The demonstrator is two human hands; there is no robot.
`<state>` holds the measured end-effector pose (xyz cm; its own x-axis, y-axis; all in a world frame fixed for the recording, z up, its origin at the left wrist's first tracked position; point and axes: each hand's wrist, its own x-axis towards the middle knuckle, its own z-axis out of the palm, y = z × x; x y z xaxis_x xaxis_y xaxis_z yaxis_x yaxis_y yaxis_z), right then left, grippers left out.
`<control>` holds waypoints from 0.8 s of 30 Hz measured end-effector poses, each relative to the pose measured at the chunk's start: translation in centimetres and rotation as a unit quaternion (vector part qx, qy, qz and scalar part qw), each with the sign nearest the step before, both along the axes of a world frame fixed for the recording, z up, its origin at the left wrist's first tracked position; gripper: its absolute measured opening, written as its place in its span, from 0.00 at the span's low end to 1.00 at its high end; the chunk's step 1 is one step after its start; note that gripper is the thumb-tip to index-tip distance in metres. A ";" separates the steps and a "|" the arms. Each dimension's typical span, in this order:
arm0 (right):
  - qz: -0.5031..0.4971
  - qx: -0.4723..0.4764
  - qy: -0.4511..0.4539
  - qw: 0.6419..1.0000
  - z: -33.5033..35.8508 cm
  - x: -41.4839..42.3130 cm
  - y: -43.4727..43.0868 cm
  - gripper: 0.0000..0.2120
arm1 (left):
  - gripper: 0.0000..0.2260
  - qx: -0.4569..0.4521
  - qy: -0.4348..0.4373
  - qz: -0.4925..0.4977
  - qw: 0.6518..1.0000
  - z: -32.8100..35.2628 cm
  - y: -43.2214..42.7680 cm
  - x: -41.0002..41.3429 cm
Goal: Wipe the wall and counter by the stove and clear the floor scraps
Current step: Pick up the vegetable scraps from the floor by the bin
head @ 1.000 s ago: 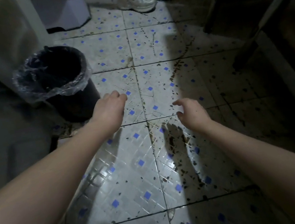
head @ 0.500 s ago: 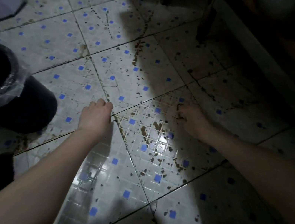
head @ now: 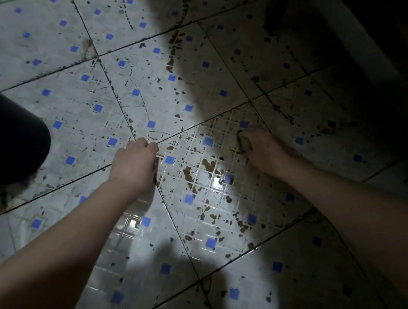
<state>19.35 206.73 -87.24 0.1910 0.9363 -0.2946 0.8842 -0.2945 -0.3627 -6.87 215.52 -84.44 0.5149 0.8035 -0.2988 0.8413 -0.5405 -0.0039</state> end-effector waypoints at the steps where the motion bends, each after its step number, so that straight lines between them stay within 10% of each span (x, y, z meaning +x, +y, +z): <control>1: 0.003 0.006 0.009 1.000 -0.2 -0.1 0.5 0.11 | 0.13 0.002 -0.005 0.001 1.000 -0.2 0.1 -0.1; 24: -0.035 0.039 0.204 0.978 -2.3 -6.4 -3.1 0.14 | 0.11 -0.007 -0.029 0.006 1.000 -2.0 -0.2 -1.5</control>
<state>12.97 203.68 -89.52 0.1376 0.9477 -0.2880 0.6395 -0.3071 -0.7048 -8.39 215.27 -86.44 0.5214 0.8063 -0.2792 0.8468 -0.5294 0.0524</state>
